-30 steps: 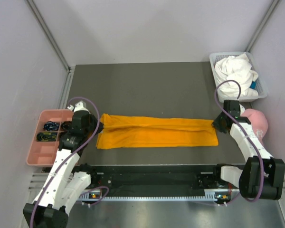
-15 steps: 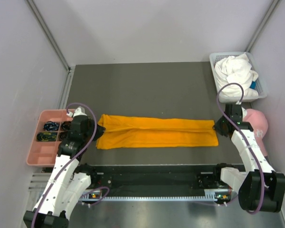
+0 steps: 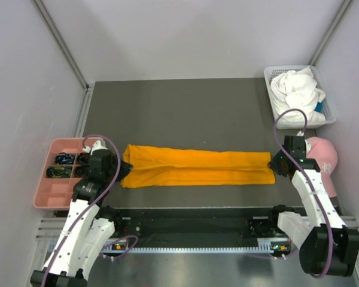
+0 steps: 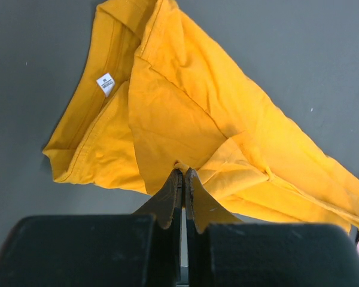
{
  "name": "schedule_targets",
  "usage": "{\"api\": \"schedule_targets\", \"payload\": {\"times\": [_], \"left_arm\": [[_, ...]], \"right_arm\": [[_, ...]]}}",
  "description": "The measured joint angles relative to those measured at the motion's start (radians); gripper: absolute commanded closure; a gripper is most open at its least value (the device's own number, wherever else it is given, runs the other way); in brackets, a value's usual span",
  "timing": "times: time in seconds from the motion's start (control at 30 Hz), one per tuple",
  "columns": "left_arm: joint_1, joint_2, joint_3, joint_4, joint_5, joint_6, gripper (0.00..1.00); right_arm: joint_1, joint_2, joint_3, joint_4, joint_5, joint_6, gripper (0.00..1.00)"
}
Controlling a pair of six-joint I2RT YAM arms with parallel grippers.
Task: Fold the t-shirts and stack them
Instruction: Fold the other side of the tshirt into a rectangle
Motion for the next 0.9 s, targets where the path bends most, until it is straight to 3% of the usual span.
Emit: {"api": "schedule_targets", "payload": {"times": [0.2,0.5,0.77,0.83,0.9], "left_arm": [[0.0,0.002,-0.027,-0.001,-0.002,-0.029,0.95],[0.0,-0.04,-0.029,-0.012,-0.021,-0.084,0.89],[0.0,-0.072,-0.029,-0.049,-0.035,-0.1,0.87],[0.0,-0.072,-0.029,-0.056,-0.038,-0.1,0.77],[0.0,-0.073,-0.029,-0.061,-0.038,-0.1,0.52]], "right_arm": [[0.0,-0.016,-0.021,-0.007,-0.014,0.0,0.75],[0.0,-0.05,-0.025,-0.01,-0.023,0.027,0.66],[0.0,-0.07,-0.025,-0.009,-0.005,0.043,0.64],[0.0,-0.069,-0.025,-0.008,-0.005,0.044,0.64],[0.0,-0.066,-0.025,-0.003,-0.005,0.044,0.64]]}}
